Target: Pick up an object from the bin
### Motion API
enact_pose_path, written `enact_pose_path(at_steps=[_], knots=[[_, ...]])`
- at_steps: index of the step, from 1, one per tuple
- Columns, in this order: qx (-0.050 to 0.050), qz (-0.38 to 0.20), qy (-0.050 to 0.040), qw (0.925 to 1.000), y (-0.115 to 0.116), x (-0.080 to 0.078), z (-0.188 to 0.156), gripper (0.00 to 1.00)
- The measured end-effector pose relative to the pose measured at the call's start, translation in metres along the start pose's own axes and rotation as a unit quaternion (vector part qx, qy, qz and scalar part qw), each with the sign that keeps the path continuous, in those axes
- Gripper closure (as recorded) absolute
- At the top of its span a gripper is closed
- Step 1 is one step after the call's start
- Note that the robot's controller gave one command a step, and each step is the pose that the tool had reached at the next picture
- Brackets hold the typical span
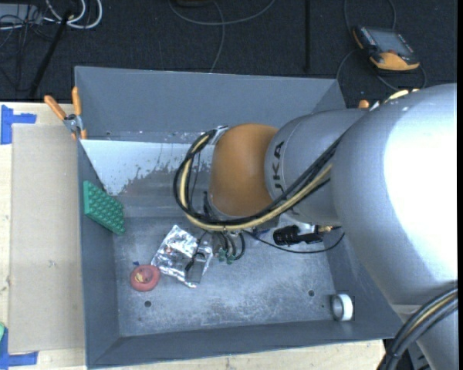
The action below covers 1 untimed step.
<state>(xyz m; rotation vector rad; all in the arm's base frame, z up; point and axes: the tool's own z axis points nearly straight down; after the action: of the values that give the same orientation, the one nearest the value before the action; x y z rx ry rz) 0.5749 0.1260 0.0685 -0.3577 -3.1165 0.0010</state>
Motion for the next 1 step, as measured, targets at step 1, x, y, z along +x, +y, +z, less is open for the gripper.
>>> enact_pose_path(at_steps=[1], knots=[[0.0, 0.0, 0.0003, 1.0, 0.0002, -0.0001, -0.0001, 0.0]])
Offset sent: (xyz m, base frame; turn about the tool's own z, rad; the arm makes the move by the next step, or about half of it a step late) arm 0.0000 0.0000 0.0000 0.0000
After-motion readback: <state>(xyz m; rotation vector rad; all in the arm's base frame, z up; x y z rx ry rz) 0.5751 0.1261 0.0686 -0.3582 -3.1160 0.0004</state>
